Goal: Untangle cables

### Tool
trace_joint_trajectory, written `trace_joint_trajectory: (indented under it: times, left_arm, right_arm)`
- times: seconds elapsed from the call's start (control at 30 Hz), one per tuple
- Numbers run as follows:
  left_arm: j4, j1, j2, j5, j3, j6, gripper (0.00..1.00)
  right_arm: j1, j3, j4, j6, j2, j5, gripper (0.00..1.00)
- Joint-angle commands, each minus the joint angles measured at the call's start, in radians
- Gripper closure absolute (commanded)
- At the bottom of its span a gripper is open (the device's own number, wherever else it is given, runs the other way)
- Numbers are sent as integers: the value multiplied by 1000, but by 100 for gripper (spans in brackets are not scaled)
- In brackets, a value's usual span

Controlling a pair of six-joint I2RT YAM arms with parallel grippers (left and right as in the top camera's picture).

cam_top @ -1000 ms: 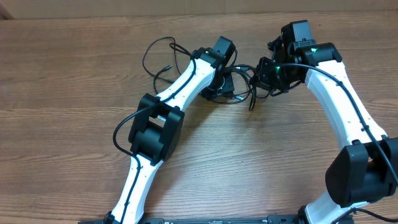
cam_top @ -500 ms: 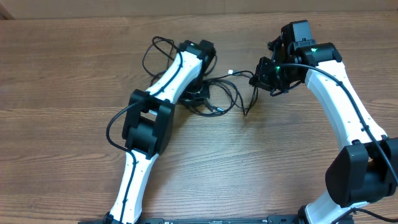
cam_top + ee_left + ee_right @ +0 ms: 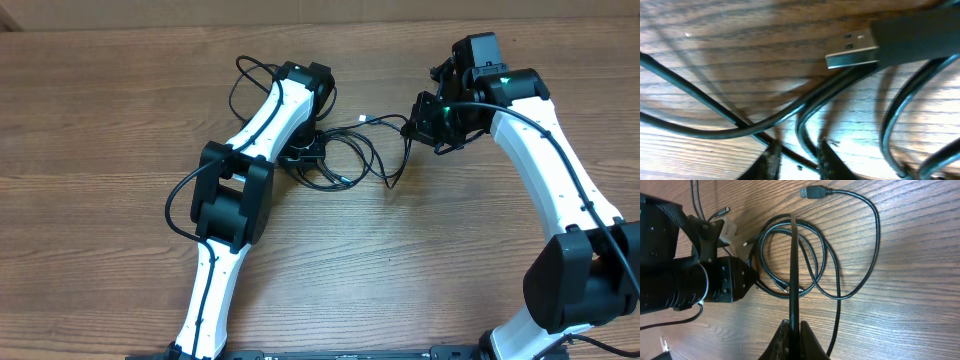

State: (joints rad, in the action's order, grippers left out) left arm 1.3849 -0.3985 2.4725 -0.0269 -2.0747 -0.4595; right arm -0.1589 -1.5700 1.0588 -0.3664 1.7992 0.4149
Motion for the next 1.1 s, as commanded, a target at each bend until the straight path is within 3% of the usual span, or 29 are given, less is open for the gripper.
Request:
trace_joint_trajectory:
  times: [0.0, 0.17, 0.63, 1.07]
  left_arm:
    - [-27, 20, 132, -87, 63, 11, 72]
    - [-25, 21, 132, -85, 63, 11, 96]
    - [-27, 21, 132, -88, 63, 11, 96]
    - [-27, 21, 132, -87, 63, 11, 96]
  right_arm:
    - [-2, -2, -4, -3, -20, 6, 96]
    - [-2, -2, -5, -3, -20, 5, 96]
    - [-2, -2, 6, -4, -24, 6, 96]
    - [-2, -2, 6, 3, -172, 6, 96]
